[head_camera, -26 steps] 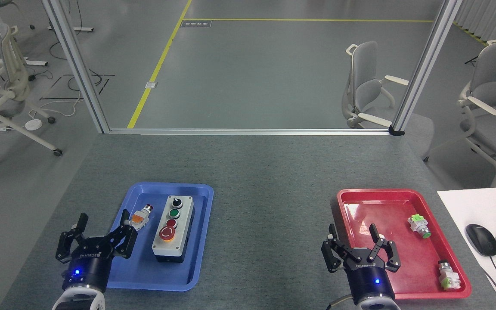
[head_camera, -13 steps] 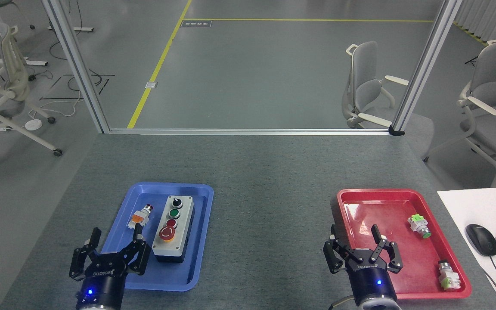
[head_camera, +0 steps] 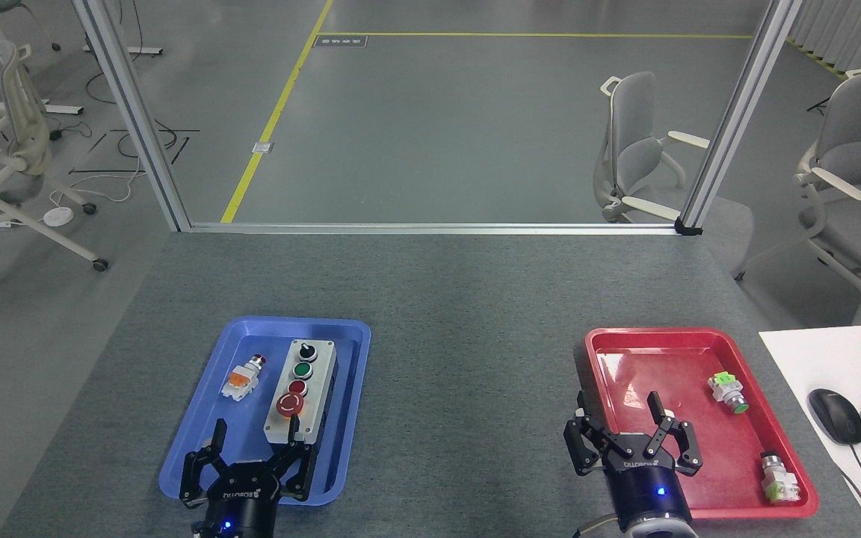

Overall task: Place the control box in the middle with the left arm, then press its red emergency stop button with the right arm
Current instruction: 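Lower the left gripper and grasp the near end of the control box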

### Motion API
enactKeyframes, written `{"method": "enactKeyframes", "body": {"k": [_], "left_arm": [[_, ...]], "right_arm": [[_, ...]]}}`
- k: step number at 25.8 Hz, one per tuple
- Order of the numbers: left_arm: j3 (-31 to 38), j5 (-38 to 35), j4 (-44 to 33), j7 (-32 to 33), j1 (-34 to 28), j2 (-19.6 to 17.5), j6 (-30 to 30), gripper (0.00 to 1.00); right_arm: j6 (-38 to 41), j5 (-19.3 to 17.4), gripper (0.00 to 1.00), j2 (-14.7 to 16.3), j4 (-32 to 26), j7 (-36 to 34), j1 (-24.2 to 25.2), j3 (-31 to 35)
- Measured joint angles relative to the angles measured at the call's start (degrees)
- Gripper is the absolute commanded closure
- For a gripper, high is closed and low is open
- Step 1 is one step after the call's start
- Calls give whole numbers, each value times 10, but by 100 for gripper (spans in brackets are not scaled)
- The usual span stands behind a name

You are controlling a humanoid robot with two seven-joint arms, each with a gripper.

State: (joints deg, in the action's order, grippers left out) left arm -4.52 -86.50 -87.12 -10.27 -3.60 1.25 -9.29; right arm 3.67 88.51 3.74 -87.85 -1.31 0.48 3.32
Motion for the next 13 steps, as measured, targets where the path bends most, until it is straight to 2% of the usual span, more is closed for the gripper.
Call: {"method": "enactKeyframes", "body": {"k": [13], "left_arm": [[-9, -19, 117, -1, 64, 5, -29, 2]], "right_arm": [[-4, 0, 2, -4, -1, -2, 1, -1]]}}
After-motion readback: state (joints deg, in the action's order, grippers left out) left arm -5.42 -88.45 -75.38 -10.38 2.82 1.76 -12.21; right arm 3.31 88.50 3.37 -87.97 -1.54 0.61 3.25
